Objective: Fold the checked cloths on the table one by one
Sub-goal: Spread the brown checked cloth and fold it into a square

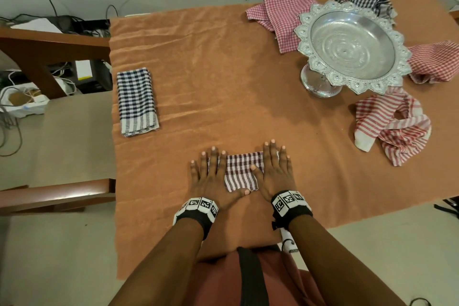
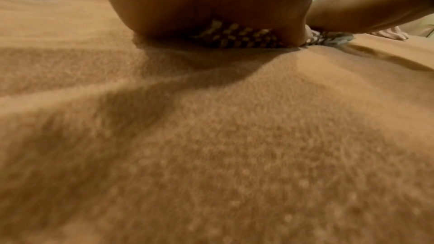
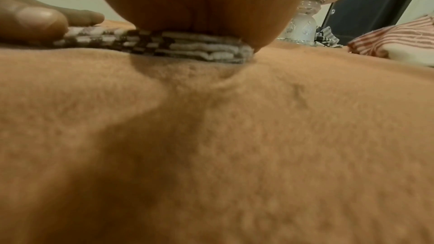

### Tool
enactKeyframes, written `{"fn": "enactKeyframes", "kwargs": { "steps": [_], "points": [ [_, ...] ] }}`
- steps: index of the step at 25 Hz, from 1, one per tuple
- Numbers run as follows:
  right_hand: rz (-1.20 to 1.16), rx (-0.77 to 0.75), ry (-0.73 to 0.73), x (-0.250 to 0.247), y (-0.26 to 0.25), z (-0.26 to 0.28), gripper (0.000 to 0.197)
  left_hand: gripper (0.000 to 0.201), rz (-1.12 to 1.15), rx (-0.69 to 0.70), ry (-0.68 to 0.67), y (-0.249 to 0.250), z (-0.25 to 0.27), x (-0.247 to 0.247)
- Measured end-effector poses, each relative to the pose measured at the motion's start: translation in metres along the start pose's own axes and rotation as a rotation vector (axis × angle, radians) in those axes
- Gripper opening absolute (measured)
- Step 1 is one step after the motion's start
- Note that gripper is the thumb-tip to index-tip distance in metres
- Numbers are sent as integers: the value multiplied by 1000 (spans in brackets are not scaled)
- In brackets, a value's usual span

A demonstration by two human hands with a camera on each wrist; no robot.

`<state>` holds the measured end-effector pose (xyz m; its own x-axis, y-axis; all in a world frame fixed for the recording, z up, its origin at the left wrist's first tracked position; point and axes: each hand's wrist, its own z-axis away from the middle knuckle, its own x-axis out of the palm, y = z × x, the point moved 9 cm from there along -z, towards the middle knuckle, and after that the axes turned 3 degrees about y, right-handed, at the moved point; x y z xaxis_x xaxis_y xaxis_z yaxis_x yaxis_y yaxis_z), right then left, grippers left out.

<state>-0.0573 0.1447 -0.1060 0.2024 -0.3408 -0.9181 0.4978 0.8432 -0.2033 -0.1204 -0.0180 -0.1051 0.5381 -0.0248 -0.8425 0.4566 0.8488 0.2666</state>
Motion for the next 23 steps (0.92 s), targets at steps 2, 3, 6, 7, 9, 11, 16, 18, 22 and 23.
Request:
{"fn": "enactKeyframes", "kwargs": {
  "steps": [2, 3, 6, 7, 9, 11, 16, 18, 22, 23],
  "points": [
    [-38, 4, -6, -1, 0, -2, 77, 119, 8, 13, -22, 1, -1, 1],
    [-70, 0, 0, -5, 0, -2, 77, 119, 10, 22, -31, 1, -2, 1],
    [-232, 66, 111, -28, 13, -1, 72, 109, 42, 21, 10, -3, 1, -9],
    [-276, 117, 153, -36, 21, 0, 69, 101, 68, 7, 58, -5, 3, -17],
    [-325, 196, 154, -46, 30, -1, 61, 79, 132, -29, 169, -12, 5, -33],
    [-360, 233, 71, -47, 31, -4, 58, 64, 155, -45, 224, -17, 5, -43],
    [-512, 364, 3, -39, 40, -6, 55, 58, 79, -52, 216, -22, -1, -48],
    [-561, 381, -4, -36, 42, -4, 50, 50, 80, -64, 214, -23, -2, -51],
    [-663, 389, -44, -35, 41, -2, 58, 40, 181, -88, 176, -29, -3, -51],
    [-680, 386, -67, -33, 41, -2, 58, 34, 223, -88, 188, -30, -2, -53]
  ]
}}
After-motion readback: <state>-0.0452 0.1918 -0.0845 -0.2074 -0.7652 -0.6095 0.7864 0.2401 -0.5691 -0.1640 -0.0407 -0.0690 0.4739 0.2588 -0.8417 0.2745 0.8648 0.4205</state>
